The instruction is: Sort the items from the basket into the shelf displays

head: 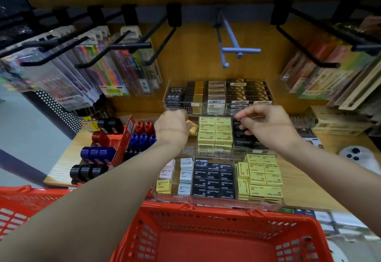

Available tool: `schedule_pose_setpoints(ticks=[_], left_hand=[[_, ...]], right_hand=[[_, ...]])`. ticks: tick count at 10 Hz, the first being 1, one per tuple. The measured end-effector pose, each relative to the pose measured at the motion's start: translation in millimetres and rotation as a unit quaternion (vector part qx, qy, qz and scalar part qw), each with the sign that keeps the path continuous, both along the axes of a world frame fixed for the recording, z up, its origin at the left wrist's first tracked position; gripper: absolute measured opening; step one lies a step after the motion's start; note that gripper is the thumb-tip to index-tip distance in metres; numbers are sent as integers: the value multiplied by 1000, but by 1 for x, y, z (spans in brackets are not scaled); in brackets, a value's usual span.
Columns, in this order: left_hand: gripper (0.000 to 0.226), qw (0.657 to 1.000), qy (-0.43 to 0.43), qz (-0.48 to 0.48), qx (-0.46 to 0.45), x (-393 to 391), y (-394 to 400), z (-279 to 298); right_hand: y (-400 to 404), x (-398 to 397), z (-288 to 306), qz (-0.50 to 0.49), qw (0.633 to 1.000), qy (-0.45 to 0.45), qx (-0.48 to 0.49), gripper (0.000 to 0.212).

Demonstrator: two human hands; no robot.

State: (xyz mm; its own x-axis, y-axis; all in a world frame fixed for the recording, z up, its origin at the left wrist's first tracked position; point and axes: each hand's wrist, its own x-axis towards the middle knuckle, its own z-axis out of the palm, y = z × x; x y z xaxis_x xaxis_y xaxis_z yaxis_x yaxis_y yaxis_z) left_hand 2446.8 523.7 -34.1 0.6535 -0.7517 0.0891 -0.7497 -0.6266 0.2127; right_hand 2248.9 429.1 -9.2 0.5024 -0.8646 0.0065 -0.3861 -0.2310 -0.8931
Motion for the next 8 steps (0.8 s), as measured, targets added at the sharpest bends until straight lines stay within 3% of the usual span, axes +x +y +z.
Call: schedule_pose_setpoints(ticks=[3, 5, 6, 7, 8], left_hand=[[50, 985, -82, -99, 112, 7, 0, -2], [39, 974, -145, -144, 101, 9, -4, -10], [43, 973, -132, -166, 97, 11, -6, -7], [39, 982, -76, -169, 27, 5, 7, 1], [22, 974, -5, -199, -106, -14, 32, 2]], right_hand=[[2, -8, 3, 10, 999, -29, -12, 32], [3, -11, 2, 11, 998, -53, -14, 32], [2, -20, 1, 0, 999, -13, -48, 26], [8, -40, 5, 44, 970, 108, -212, 21], [21, -63, -6, 136, 904, 292, -282, 38]])
